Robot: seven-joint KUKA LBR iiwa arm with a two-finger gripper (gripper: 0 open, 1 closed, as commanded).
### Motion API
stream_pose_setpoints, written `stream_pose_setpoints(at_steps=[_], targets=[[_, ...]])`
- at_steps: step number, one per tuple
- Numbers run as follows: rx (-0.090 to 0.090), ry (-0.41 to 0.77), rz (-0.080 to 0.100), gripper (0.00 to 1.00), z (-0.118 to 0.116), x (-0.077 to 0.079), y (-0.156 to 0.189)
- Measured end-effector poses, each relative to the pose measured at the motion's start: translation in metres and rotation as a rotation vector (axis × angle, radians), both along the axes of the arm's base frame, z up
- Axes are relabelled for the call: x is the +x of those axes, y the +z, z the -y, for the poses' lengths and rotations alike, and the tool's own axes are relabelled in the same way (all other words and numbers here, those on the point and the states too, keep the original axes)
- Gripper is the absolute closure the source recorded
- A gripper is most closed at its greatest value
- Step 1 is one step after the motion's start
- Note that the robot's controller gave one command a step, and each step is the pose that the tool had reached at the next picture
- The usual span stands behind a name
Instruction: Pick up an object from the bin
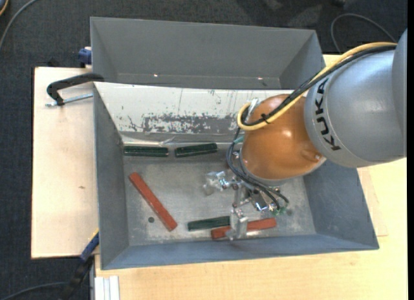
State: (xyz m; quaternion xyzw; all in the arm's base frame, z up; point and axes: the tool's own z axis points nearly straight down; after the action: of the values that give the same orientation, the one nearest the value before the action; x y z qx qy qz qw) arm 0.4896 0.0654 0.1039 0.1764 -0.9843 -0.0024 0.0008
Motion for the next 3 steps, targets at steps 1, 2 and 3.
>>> stream_pose_setpoints(at_steps=[1,2,3], targets=[[-0.004,-0.079,-0.001,0.00,0.021,0.007,-0.033],[-0.003,-0.067,0.006,0.00,0.051,0.015,-0.033],[-0.002,0.014,0.003,0.00,0.013,0.002,-0.033]])
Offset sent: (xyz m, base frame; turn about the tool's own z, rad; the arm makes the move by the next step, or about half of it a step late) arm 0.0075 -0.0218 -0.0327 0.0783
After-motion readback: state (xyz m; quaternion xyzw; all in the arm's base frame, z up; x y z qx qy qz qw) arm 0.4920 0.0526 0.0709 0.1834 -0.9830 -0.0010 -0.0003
